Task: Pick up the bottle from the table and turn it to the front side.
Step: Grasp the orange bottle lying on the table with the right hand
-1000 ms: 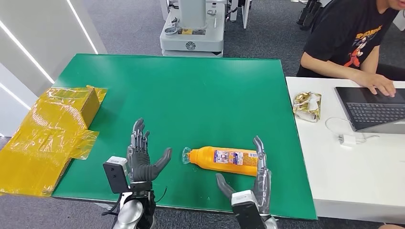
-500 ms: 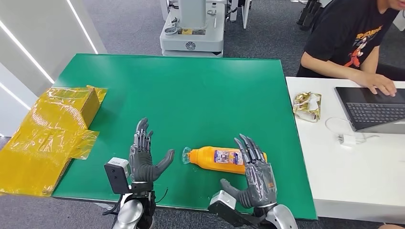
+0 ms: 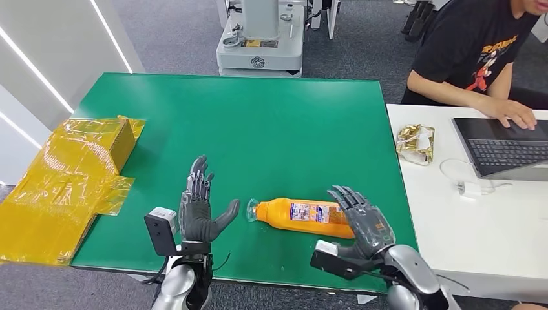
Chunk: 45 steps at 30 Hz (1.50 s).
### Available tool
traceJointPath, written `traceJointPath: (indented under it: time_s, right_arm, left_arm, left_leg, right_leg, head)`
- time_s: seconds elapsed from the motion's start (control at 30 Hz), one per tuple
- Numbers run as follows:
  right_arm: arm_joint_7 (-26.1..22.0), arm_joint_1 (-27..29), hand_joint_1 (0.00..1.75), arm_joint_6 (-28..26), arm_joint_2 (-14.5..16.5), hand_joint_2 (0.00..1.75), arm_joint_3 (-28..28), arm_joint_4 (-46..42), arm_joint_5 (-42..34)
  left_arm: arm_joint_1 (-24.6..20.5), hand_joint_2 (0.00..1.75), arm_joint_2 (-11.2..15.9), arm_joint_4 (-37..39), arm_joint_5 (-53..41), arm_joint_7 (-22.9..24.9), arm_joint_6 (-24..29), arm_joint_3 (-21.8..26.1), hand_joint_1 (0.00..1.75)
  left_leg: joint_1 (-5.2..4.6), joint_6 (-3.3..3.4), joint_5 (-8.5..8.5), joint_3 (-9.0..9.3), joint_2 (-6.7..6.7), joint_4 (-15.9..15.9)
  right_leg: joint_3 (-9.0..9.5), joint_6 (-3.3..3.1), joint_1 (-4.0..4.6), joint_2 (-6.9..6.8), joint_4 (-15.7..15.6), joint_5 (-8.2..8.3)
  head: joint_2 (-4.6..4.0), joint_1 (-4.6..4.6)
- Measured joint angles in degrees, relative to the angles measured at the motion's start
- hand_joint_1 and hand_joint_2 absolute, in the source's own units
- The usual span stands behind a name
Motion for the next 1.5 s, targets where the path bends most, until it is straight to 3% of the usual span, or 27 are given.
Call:
traceJointPath:
  time_s: [0.2, 0.57, 1.07, 1.2, 1.5]
  right_arm:
    - [-1.3, -7.9, 0.0, 2.5, -3.5, 1.75, 2.5, 8.6, -3.9]
    - [-4.3, -17.2, 0.0, 3.6, -5.0, 1.75, 9.0, 20.3, -8.2]
    - [-6.9, -21.7, 0.0, 2.2, -5.0, 1.75, 14.5, 29.3, -11.6]
    - [-8.2, -23.4, 0.0, 1.3, -4.1, 1.75, 15.9, 31.8, -11.9]
    - [-11.3, -32.5, 0.0, 1.4, 1.4, 1.75, 20.3, 41.5, -12.2]
  left_arm:
    - [-1.8, 1.75, -0.1, 1.5, 1.4, -0.3, 0.0, 0.0, 0.0]
    - [-4.7, 1.75, 0.1, 4.7, 4.9, -2.2, 1.8, -0.6, 0.0]
    - [-5.7, 1.75, 0.2, 7.4, 5.7, -2.8, 1.8, -1.0, 0.0]
    - [-7.0, 1.75, 0.1, 9.3, 5.9, -3.7, 1.5, -1.5, 0.0]
    - [-10.0, 1.75, -0.1, 12.6, 7.1, -4.3, 2.2, -2.5, 0.0]
  left_leg:
    - [-0.01, 0.06, 0.04, -0.04, -0.02, 0.0]
    - [-0.01, 0.07, 0.04, -0.08, -0.03, 0.1]
    - [-0.01, 0.08, 0.05, -0.14, -0.06, 0.1]
    - [-0.01, 0.1, 0.06, -0.18, -0.04, 0.1]
    - [0.0, 0.12, 0.13, -0.17, -0.03, 0.1]
  right_leg:
    - [0.0, 0.03, -0.01, -0.01, 0.0, 0.03]
    - [-0.02, 0.04, 0.0, -0.03, 0.0, 0.04]
    - [-0.04, 0.04, 0.0, -0.06, 0.0, 0.04]
    - [-0.05, 0.05, 0.0, -0.05, 0.0, 0.07]
    - [-0.1, 0.08, 0.0, -0.02, 0.0, 0.14]
  head:
    - [0.0, 0.01]
    - [0.0, 0.01]
    - [0.0, 0.01]
    - [0.0, 0.0]
    - [0.0, 0.0]
